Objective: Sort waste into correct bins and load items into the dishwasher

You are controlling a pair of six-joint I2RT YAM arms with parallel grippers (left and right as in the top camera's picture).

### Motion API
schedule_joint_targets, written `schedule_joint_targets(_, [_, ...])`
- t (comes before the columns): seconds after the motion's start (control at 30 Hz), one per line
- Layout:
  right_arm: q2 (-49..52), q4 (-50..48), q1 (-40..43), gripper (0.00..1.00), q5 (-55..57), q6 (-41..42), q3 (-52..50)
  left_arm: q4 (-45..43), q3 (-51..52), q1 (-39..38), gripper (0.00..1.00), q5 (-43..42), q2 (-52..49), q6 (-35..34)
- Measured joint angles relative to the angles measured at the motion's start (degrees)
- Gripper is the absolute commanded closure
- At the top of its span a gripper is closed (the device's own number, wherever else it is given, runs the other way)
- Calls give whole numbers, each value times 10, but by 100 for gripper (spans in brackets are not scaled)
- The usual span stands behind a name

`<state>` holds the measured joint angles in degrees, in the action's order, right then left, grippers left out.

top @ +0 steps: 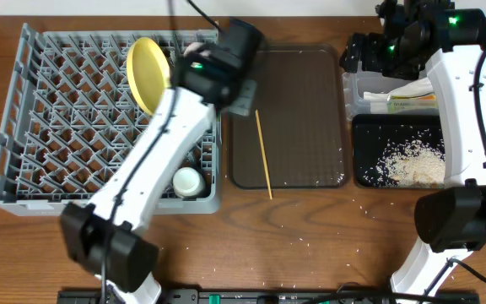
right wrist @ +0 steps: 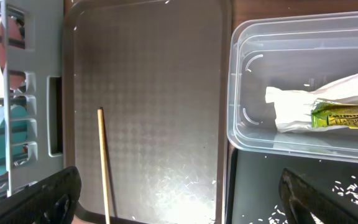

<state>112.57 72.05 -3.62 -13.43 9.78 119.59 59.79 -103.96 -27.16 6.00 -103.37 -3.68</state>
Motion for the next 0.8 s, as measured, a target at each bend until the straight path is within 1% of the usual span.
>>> schedule_joint_targets(0.07, [0, 0, 0, 1, 0, 0, 0, 3, -1, 19, 92, -13, 3, 11])
schedule_joint_targets(0.13, [0, 0, 0, 1, 0, 0, 0, 8, 0, 34, 87, -39, -5, 5])
schedule_joint_targets(0.17, [0, 0, 0, 1, 0, 0, 0, 11, 0, 37, 83, -56, -10, -4])
schedule_joint_targets(0.2, [0, 0, 0, 1, 0, 0, 0, 16, 1, 36, 75, -71, -16, -14])
schedule_joint_targets(0.27, [0, 0, 0, 1, 0, 0, 0, 25, 5, 26, 64, -94, -27, -41])
schedule_joint_targets(0.37, [0, 0, 0, 1, 0, 0, 0, 42, 12, -4, 55, -116, -48, -81])
schedule_joint_targets(0.53, [0, 0, 0, 1, 0, 0, 0, 68, 14, -53, 52, -136, -107, -141])
schedule_joint_targets(0.8, [0, 0, 0, 1, 0, 0, 0, 71, 21, -50, 53, -144, -177, -208])
